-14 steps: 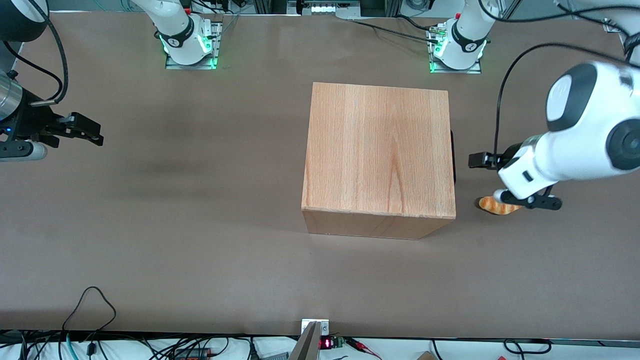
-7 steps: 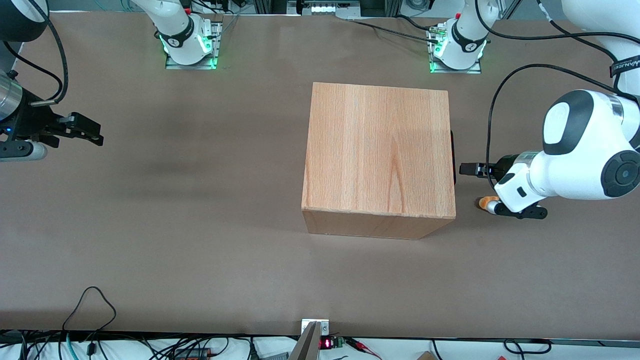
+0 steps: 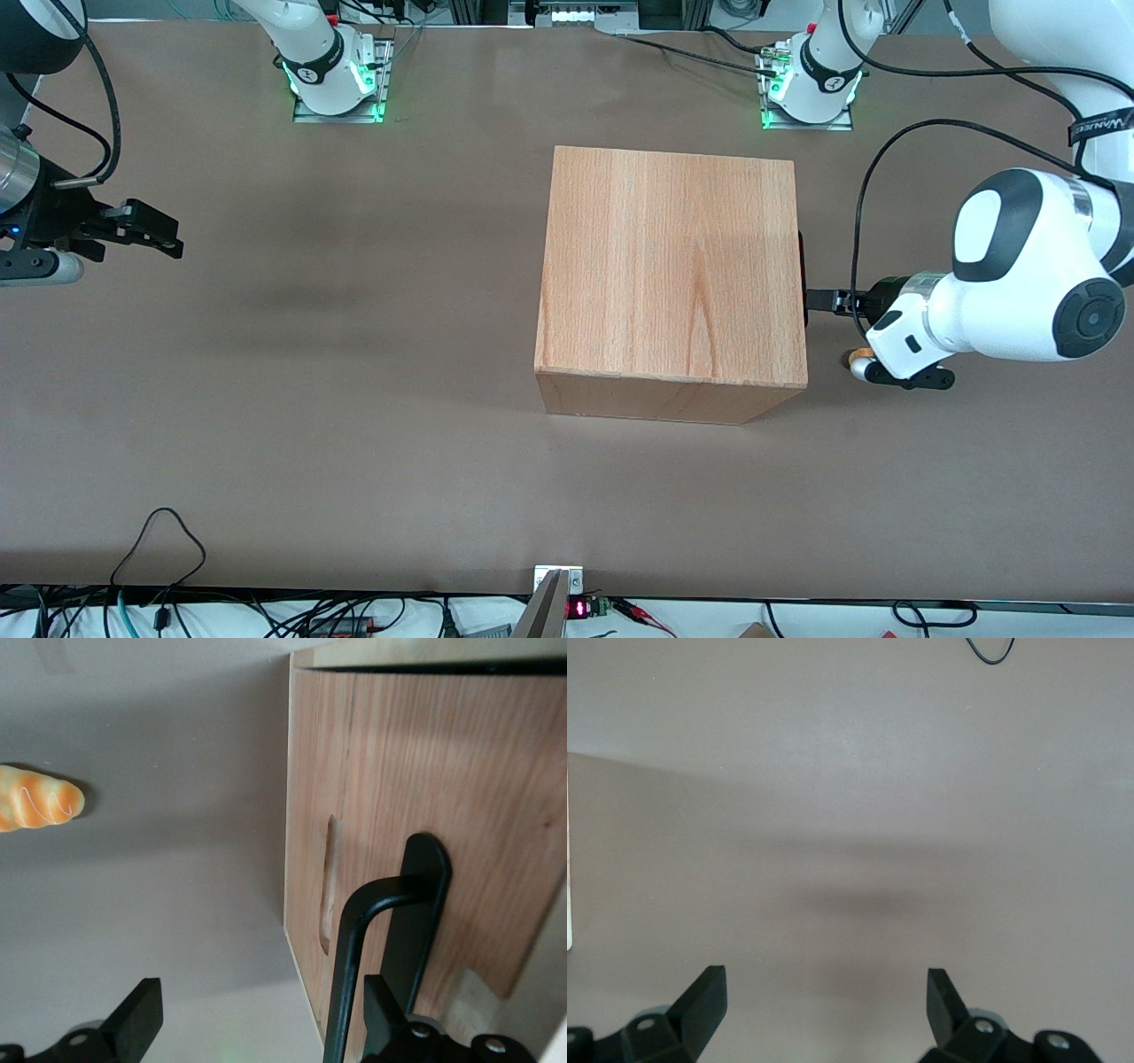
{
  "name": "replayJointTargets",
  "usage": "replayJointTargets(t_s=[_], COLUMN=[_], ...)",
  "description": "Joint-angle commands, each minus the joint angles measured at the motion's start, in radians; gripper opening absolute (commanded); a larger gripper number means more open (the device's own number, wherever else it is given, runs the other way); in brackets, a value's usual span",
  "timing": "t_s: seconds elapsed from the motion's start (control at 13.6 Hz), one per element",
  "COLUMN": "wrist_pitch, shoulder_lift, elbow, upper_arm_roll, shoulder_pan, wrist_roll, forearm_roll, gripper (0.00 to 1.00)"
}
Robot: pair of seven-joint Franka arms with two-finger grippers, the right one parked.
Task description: Open top drawer with left arm
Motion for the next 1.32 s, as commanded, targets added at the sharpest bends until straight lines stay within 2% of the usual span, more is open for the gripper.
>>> replayJointTargets(t_s=[0.0, 1.1, 1.25], wrist_pitch=[-0.033, -0.037, -0.037], shoulder_lift=[0.022, 0.071, 0.07], elbow=[0.014, 0.02, 0.031], upper_arm_roll=[0.004, 0.02, 0.023], shoulder_pan=[0.0, 0.01, 0.01], wrist_roll=[0.019, 0.022, 0.024], forearm_roll=[-0.023, -0.008, 0.065], gripper=[1.0, 1.0, 1.0])
